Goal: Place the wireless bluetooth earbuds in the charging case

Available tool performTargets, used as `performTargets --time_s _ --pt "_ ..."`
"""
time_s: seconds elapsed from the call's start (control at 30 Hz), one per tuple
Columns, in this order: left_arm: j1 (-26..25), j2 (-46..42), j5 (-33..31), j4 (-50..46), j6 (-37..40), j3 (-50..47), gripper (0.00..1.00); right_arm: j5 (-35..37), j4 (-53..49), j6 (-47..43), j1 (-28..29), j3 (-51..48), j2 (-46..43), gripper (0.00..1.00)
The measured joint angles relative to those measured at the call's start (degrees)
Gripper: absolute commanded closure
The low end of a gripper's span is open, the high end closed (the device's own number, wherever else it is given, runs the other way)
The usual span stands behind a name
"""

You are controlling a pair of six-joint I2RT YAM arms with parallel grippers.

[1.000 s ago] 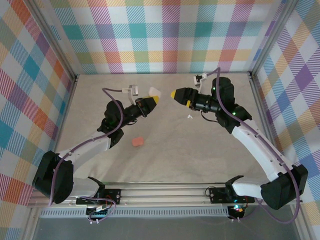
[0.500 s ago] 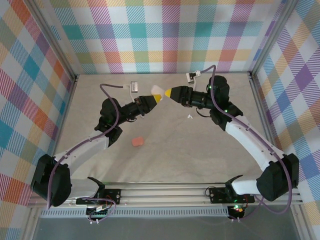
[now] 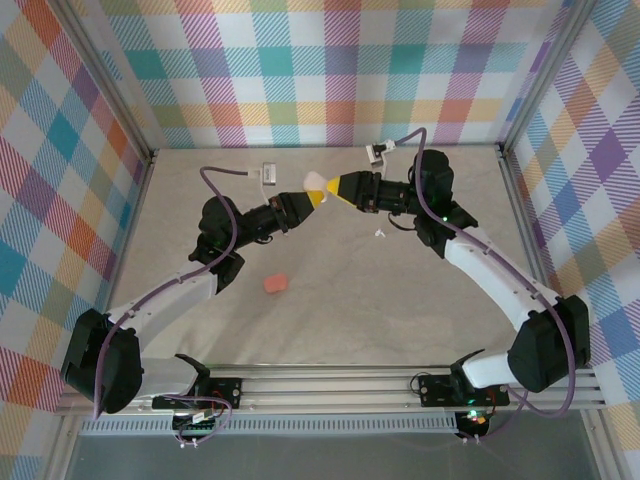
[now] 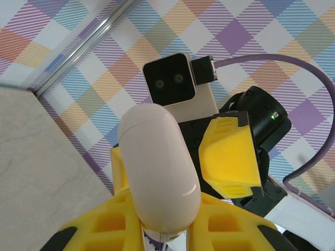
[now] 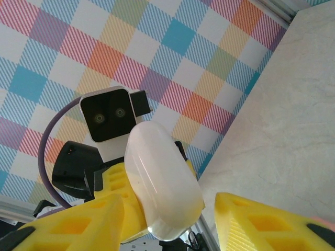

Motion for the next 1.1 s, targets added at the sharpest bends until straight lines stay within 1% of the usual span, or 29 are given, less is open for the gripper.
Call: performTargets --time_s 0.27,0.43,0.63,0.77,0.8,0.9,0.93,0.97,1.0,1.07,1.1 --pt "0.00 0.04 0.76 0.61 -1.14 0.11 1.00 -2.14 3.78 2.36 0.00 -0.07 1.55 0.57" --pt "0.00 0.98 1.29 2.16 -2.75 0.59 1.00 -3.28 6.45 3.80 0.00 -0.59 2.25 0.65" --pt "0.00 1.77 1.64 3.50 -4.07 0.94 1.00 -4.22 8.37 4.68 0.00 -0.87 2.34 0.67" --pt "0.00 2.29 1.75 4.76 -4.70 1.18 0.98 -4.76 9.20 4.70 -0.33 -0.92 2.36 0.74" --pt "0.00 2.40 1.75 4.96 -4.83 1.22 0.96 -4.76 9.29 4.66 -0.37 -0.92 2.36 0.75" --pt "0.00 2.51 1.81 5.07 -5.14 1.31 0.82 -4.90 9.35 4.15 -0.52 -0.92 2.36 0.79" --pt "0.00 2.51 1.95 4.74 -5.09 1.49 0.71 -5.03 9.27 3.98 -0.63 -0.92 2.36 0.80" --pt "0.00 2.51 2.10 4.39 -4.61 1.62 0.62 -5.11 9.01 3.43 -0.63 -0.92 2.36 0.80" --pt "0.00 2.51 2.16 3.65 -4.61 1.79 0.55 -5.57 8.68 2.36 -0.66 -0.92 2.32 0.80" --pt "0.00 2.49 2.54 2.14 -3.56 1.97 0.46 -5.84 5.84 -0.46 -0.61 -0.66 2.25 0.81" --pt "0.00 2.29 2.62 0.90 -2.93 2.12 0.43 -5.97 3.65 -2.19 -0.61 -0.35 2.25 0.81"
